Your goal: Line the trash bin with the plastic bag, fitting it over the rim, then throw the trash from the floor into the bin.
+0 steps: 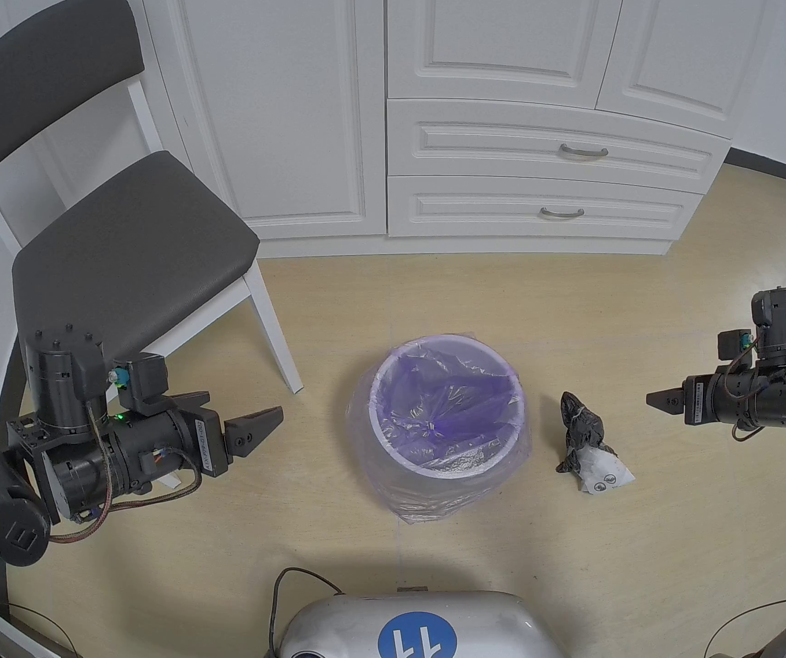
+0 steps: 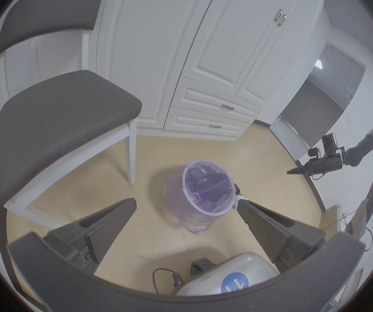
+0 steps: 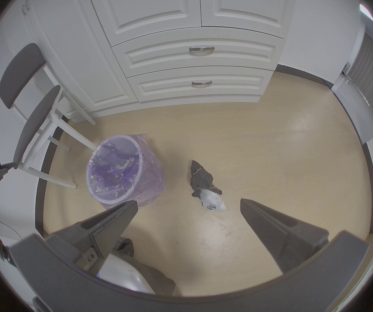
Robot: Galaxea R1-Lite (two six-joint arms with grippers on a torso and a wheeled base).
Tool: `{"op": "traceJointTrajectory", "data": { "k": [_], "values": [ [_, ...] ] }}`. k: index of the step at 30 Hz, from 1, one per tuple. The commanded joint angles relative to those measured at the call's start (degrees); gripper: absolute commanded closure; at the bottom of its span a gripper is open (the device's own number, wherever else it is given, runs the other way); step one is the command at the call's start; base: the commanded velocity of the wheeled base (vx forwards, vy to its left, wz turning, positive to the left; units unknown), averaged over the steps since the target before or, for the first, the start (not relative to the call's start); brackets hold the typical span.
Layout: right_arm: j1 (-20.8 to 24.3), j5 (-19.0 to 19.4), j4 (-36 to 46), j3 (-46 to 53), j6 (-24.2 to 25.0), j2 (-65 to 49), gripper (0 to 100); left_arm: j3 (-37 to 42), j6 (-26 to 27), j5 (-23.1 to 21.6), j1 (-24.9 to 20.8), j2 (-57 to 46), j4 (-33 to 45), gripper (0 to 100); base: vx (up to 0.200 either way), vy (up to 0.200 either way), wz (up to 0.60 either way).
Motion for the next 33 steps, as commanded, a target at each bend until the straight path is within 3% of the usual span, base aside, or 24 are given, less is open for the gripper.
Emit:
{"op": "traceJointTrajectory", "data": {
  "k": [1,33],
  "values": [
    [0.0,0.0,-0.3,-0.1,0.0,2.3,0,1.3,-0.8,0.0,-0.1,-0.3,-1.9,0,0.0,0.0,0.0],
    [-1.1,0.1,-0.1,-2.5,0.0,7.2,0,1.5,-0.6,0.1,-0.1,-2.9,-2.4,0,0.0,0.0,0.0]
  ]
}}
